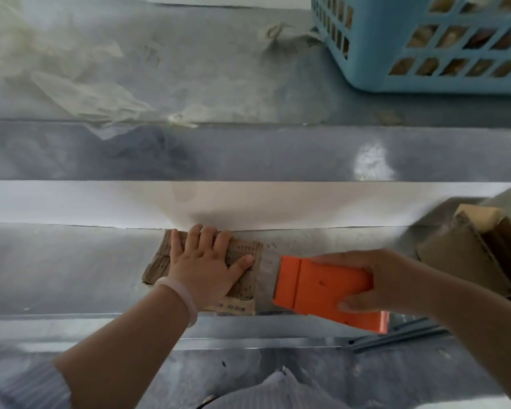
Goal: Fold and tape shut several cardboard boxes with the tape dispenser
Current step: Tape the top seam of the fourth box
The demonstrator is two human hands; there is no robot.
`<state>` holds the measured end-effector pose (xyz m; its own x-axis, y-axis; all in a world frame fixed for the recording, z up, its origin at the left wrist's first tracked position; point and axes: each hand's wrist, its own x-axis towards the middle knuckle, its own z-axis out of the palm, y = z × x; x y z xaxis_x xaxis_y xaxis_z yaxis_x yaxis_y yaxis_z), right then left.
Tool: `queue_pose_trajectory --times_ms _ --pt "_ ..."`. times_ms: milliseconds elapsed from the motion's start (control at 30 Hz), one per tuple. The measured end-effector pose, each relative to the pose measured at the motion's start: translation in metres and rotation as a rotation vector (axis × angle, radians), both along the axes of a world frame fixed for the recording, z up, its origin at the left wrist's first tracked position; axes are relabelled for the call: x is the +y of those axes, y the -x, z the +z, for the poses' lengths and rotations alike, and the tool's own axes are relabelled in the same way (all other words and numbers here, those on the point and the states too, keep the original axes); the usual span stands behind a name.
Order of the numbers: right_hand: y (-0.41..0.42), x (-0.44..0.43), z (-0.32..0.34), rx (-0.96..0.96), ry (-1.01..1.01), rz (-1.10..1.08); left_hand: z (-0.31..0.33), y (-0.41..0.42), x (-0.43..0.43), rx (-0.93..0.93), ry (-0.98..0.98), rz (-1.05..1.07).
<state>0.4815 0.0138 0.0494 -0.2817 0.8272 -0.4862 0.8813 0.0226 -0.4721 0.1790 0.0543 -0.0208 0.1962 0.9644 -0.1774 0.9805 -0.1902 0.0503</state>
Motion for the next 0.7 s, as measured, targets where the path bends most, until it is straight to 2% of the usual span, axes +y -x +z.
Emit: queue_pose_trajectory --times_ms 167,300,533,700 --pt "-0.008 0.001 0.002 0.014 0.014 0.003 0.002 -0.001 0.000 -0.006 0.021 0.002" --pt "0.006 0.002 0.009 0.100 0.060 0.010 -0.001 0.000 0.000 -0.001 0.004 0.000" --pt "0.072 -0.009 0.018 -0.054 -0.141 0.037 0.000 0.000 -0.001 0.036 -0.072 -0.045" --pt "0.098 -0.017 0.017 -0.218 -0.234 0.084 -0.002 0.000 -0.001 -0.011 -0.106 -0.045"
